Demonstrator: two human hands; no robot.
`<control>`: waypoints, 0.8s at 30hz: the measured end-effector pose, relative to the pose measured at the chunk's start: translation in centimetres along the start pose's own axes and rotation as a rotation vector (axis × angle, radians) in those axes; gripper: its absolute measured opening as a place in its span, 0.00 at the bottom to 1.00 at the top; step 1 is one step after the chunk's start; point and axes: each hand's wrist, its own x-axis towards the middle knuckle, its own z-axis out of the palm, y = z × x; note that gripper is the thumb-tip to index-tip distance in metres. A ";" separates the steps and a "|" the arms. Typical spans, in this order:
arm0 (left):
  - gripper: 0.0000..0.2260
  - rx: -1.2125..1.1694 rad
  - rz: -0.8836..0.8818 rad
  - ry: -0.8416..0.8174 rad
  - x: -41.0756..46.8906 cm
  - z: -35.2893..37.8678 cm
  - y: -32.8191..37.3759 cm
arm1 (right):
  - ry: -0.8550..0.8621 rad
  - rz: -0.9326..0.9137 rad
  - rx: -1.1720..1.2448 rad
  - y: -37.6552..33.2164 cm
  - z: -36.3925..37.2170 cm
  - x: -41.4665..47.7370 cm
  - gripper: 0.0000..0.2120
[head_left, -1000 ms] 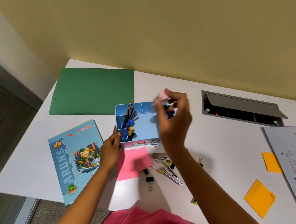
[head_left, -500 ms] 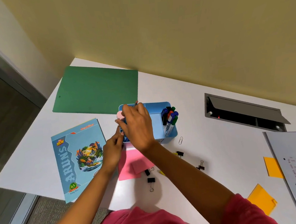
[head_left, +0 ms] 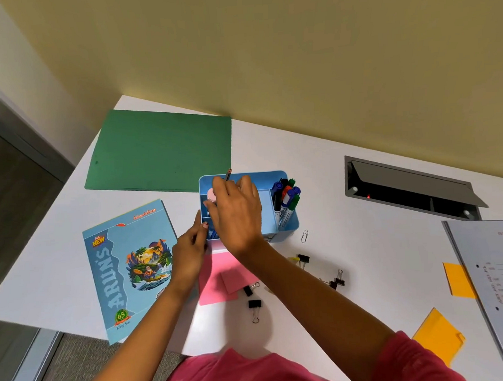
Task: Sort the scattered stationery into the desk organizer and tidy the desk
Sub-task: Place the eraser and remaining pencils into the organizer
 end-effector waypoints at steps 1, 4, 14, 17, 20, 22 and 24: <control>0.14 0.002 0.001 -0.001 0.0 0.0 -0.1 | -0.004 0.004 -0.007 0.1 0.1 -0.2 0.11; 0.15 0.003 -0.007 0.006 0.1 -0.1 -0.1 | -0.026 -0.002 -0.017 0.2 0.4 -0.8 0.10; 0.17 -0.021 -0.006 -0.005 0.2 0.0 -0.5 | -0.066 -0.057 -0.084 0.5 1.2 -1.8 0.03; 0.15 -0.037 -0.011 -0.014 0.0 -0.1 -0.4 | -0.074 -0.075 -0.074 0.3 1.1 -2.4 0.02; 0.16 -0.032 -0.013 -0.005 0.0 -0.2 -0.3 | -0.070 -0.069 -0.068 0.3 1.0 -2.6 0.03; 0.16 -0.028 -0.014 -0.007 0.0 -0.2 -0.4 | -0.070 -0.080 -0.057 0.4 0.9 -2.7 0.03; 0.16 -0.031 -0.019 -0.010 0.1 -0.2 -0.5 | -0.046 -0.080 -0.026 0.6 0.8 -2.9 0.04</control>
